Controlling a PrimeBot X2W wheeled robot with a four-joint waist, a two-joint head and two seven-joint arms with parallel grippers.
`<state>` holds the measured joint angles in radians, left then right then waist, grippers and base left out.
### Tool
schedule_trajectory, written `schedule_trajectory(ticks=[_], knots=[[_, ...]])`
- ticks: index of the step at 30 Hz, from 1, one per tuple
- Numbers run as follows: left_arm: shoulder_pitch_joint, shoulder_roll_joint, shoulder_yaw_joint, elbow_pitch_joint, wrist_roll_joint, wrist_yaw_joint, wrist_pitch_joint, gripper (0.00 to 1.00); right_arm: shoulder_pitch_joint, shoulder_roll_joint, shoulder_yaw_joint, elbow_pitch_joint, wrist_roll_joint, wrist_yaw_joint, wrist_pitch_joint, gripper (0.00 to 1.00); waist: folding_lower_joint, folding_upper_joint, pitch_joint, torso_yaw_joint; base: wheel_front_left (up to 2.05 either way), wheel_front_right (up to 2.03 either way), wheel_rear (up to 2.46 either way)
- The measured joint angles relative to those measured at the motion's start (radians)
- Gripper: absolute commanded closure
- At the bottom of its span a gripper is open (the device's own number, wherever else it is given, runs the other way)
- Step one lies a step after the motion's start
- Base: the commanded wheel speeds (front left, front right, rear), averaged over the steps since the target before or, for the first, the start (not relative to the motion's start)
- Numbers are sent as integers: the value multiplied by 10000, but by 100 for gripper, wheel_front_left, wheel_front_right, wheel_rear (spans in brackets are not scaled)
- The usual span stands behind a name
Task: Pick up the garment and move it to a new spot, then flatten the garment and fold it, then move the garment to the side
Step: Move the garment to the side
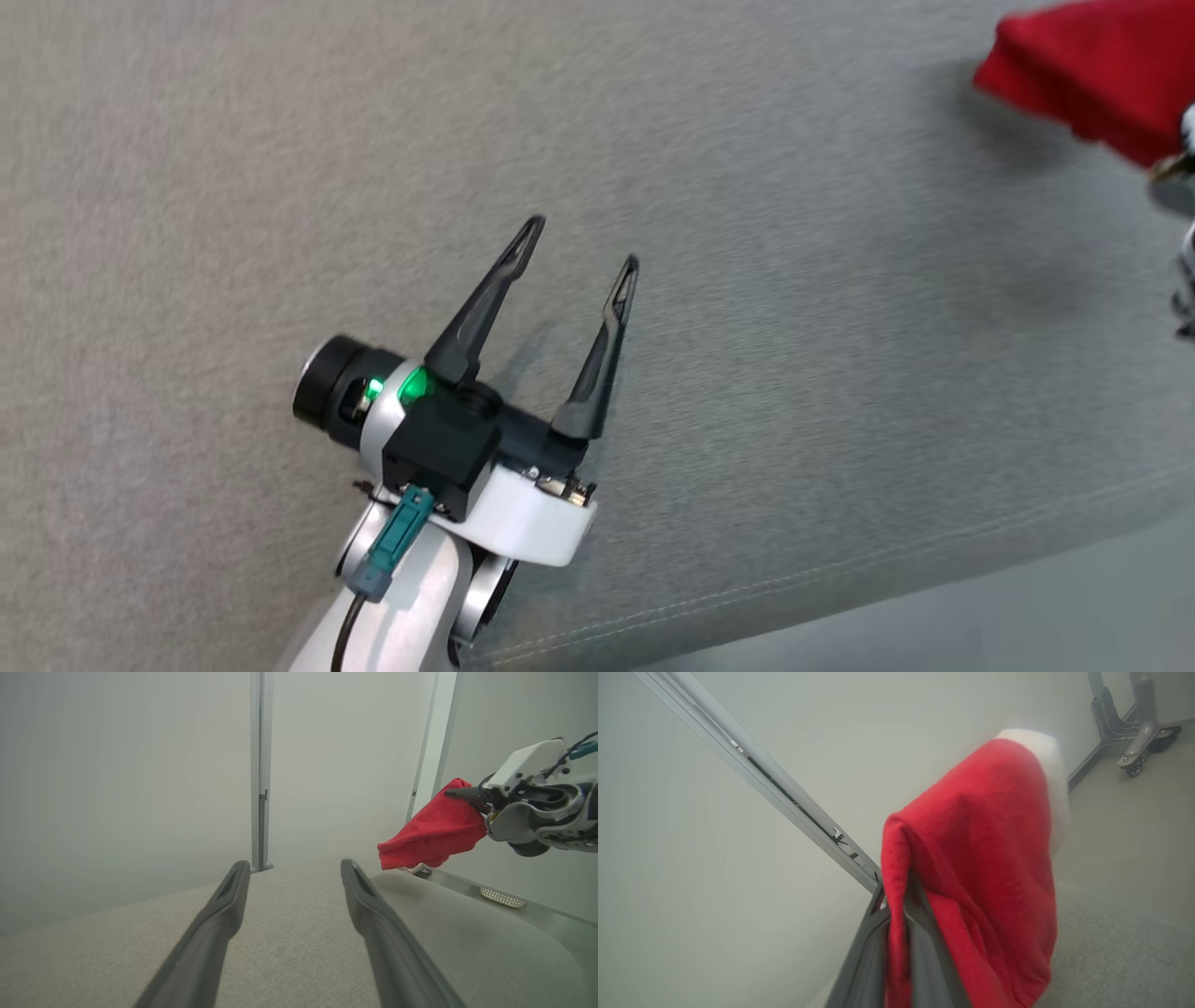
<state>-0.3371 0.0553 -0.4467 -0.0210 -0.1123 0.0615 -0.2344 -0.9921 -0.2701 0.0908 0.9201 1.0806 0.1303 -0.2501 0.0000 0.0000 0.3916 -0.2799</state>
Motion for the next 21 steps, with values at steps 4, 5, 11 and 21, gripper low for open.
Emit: schedule_trajectory(ticks=[4, 5, 11, 21], knots=[[-530, 21, -245, -566, 173, -90, 290, 0, -1667, -322, -1030, 1053, -1014, 0, 0, 100, 0, 0, 774, 750, 0, 0, 0], [-604, 21, -286, -654, 192, -96, 322, 0, -1976, -412, -1304, 1179, -1158, 0, 0, 100, 0, 0, 919, 917, 0, 0, 0], [-972, 23, -546, -1018, 249, -267, 403, 0, -3357, -955, -2744, 901, -2155, 0, -58, 100, -1, 1, 1825, 1856, 0, 0, 0], [-1289, 75, -625, -924, 109, -385, 495, 0, -2781, -389, -3597, 1689, -3214, 0, -58, 100, 0, 0, 2990, 2294, 0, 0, 0]])
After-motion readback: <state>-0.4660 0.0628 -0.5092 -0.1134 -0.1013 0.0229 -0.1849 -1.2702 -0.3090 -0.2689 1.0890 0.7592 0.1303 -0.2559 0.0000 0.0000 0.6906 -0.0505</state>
